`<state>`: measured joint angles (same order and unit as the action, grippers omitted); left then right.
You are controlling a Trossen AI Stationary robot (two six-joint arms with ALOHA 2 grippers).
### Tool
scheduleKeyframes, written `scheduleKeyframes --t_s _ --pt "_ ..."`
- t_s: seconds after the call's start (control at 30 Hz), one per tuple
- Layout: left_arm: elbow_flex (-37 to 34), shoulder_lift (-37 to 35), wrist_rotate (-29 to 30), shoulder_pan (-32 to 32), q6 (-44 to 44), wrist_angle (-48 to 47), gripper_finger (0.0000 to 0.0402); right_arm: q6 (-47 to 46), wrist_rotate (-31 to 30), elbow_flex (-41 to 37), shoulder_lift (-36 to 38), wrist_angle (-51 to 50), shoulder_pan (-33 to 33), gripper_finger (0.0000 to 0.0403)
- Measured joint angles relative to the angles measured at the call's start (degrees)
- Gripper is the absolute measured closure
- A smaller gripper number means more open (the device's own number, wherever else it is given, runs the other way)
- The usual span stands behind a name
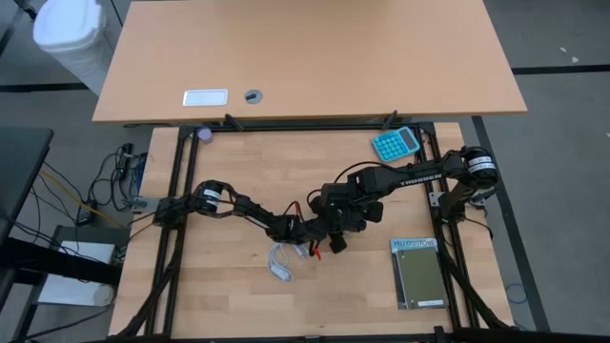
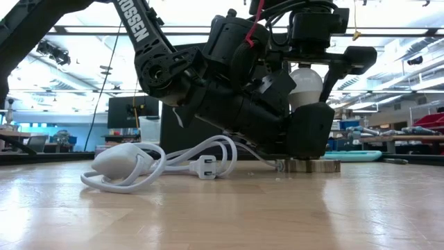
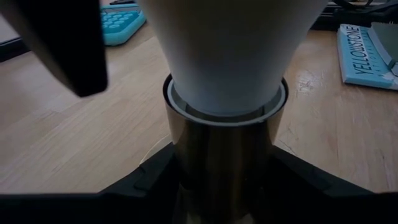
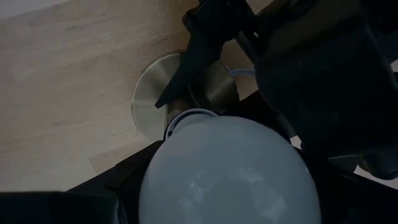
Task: Screw lightbulb
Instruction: Insert the lightbulb into the socket
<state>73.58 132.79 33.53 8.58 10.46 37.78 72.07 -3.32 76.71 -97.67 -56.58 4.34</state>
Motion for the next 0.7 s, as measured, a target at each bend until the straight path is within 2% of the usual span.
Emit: scheduleKeyframes --t_s 0.7 --pt "0.0 0.0 0.32 0.0 0.02 -0.02 0.0196 0.0 1.72 0.02 0.02 -0.49 -0.56 0.0111"
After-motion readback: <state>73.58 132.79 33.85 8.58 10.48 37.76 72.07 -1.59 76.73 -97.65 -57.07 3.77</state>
